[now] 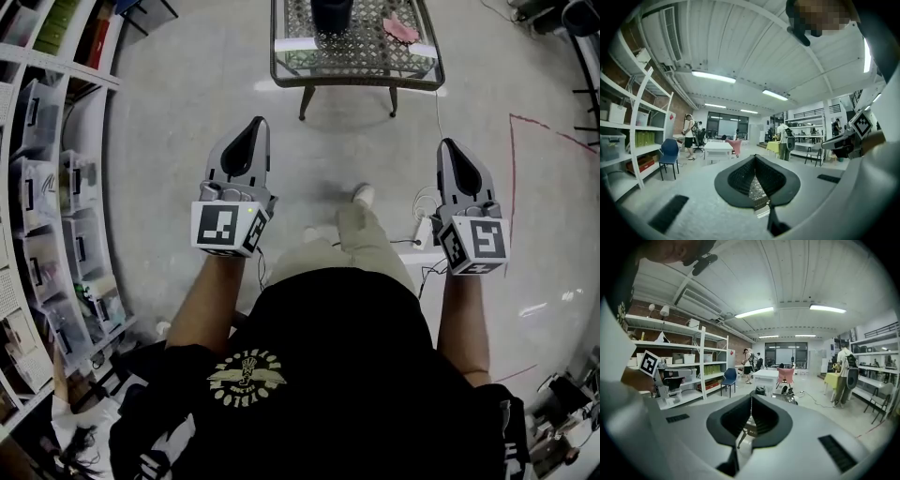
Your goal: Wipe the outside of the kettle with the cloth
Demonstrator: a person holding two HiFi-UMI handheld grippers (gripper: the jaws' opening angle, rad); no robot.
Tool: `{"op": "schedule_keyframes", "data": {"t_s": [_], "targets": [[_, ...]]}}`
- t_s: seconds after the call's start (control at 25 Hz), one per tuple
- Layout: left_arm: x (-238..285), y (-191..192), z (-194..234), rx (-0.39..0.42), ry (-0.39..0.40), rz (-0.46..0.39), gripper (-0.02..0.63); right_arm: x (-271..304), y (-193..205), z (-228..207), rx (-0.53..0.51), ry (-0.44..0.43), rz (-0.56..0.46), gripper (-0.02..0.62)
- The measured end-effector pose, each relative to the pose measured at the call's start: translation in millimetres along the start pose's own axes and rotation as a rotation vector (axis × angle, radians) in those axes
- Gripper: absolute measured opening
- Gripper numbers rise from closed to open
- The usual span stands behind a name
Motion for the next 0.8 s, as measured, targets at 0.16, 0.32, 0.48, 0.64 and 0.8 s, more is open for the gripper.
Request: {"op": "schedule_keyframes", "data": {"t_s": [0.16,0.32,0.48,0.64,0.8], "targets": [[30,0,8,-0.032,-0.058,-0.004,0.006,21,-1,-25,-0.003,-0.019,-0.001,0.011],[64,-3,2,-0.018,-0.064,0.008,0.006,37,-10,-58,-0.015,-0.024,-0.027,0.012],[91,-11,-3,-0.02,-0.082,0.008,0.006,56,-23,-85,-0.015,-0.02,-0.082,0.011],[106,-21,-4,-0.009,-0.128,0.014,0.006,73,-41,-104,-0.012,-0.052,-0.137,0.011],[115,-31,0,0.003,-0.194,-0.003,0.006,92,-43,-121,-0.015,-0.115,-0.143,0.011]]}}
Point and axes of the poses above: the fingertips, and each gripper's own axes: x forward along the fingers, z to its left, y out of its underside, the point moved 1 cm from there along -x, backward along the fingers, and after that the axes turned 3 degrees about -x, right-handed, at the moved point
